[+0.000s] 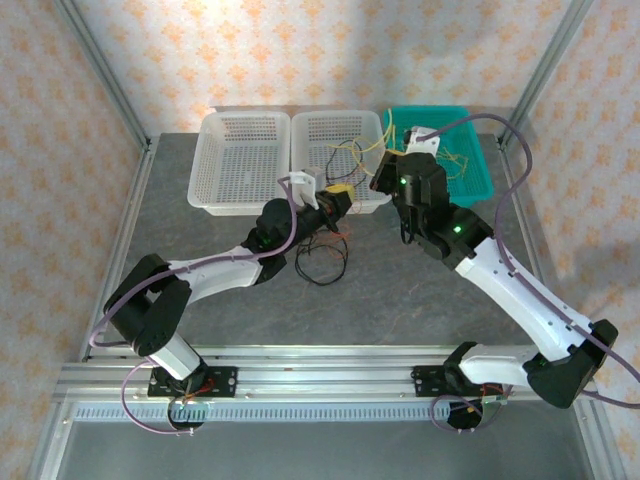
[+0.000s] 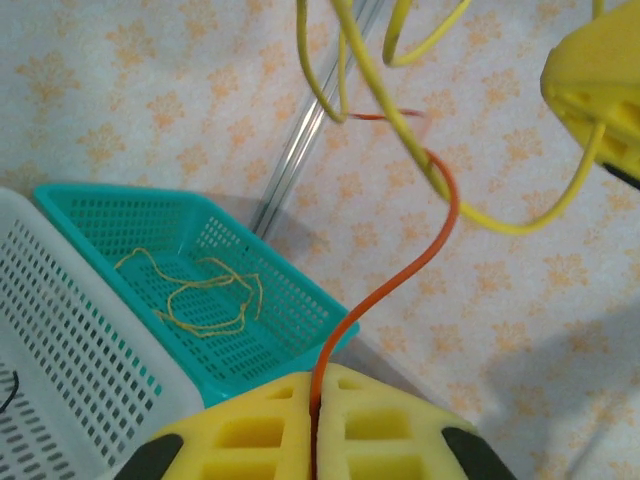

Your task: Untangle the cables

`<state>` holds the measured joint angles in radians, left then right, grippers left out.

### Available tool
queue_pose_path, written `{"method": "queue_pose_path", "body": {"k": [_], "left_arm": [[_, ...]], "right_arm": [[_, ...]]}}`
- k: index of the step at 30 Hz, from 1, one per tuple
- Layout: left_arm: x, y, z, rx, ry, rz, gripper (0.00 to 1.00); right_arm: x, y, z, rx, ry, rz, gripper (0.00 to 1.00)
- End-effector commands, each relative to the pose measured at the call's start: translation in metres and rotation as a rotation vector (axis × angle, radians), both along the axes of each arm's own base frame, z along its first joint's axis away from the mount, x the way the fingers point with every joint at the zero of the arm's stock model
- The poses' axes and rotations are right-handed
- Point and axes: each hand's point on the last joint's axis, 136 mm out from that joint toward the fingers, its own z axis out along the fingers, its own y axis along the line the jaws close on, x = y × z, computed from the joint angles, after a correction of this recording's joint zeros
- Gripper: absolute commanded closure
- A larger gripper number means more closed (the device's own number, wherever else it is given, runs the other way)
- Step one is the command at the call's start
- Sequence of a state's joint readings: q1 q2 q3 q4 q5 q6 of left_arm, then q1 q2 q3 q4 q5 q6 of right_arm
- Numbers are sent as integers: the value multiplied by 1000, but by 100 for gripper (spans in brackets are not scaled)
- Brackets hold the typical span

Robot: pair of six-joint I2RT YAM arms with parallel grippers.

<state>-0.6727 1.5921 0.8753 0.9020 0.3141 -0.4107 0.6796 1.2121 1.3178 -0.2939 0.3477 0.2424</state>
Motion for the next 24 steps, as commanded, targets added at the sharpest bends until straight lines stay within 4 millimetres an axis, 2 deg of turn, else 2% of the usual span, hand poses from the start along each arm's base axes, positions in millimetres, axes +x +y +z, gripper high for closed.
{"method": "queue_pose_path", "body": {"k": [1, 2, 6, 11, 14, 15, 19, 22, 23, 24], "left_arm": [[-11, 6, 4, 24, -20, -8, 97], [-12, 9, 0, 35, -8, 2, 100], [-15, 25, -21, 87, 39, 55, 100], [-11, 41, -60, 206, 135, 127, 100], [-7, 40, -85, 266, 204, 134, 100], [-7, 40, -91, 279, 224, 133, 100], [-3, 51, -109, 297, 275, 198, 100], [1, 54, -115, 319, 300, 227, 76], [2, 56, -117, 324, 307, 238, 61], [2, 58, -118, 328, 313, 250, 49]], "right_arm": [[0, -24, -3, 21, 5, -93, 100], [1, -28, -6, 23, 10, -106, 100], [6, -49, -17, -16, 30, -183, 100], [8, -76, -24, -102, 34, -289, 100], [7, -81, -26, -126, 36, -313, 100], [2, -85, -20, -111, 20, -319, 100], [0, -84, -34, -100, 41, -313, 100], [0, -81, -41, -75, 48, -298, 100], [1, -80, -43, -68, 51, -294, 100], [1, -79, -44, -64, 54, -289, 100]]}}
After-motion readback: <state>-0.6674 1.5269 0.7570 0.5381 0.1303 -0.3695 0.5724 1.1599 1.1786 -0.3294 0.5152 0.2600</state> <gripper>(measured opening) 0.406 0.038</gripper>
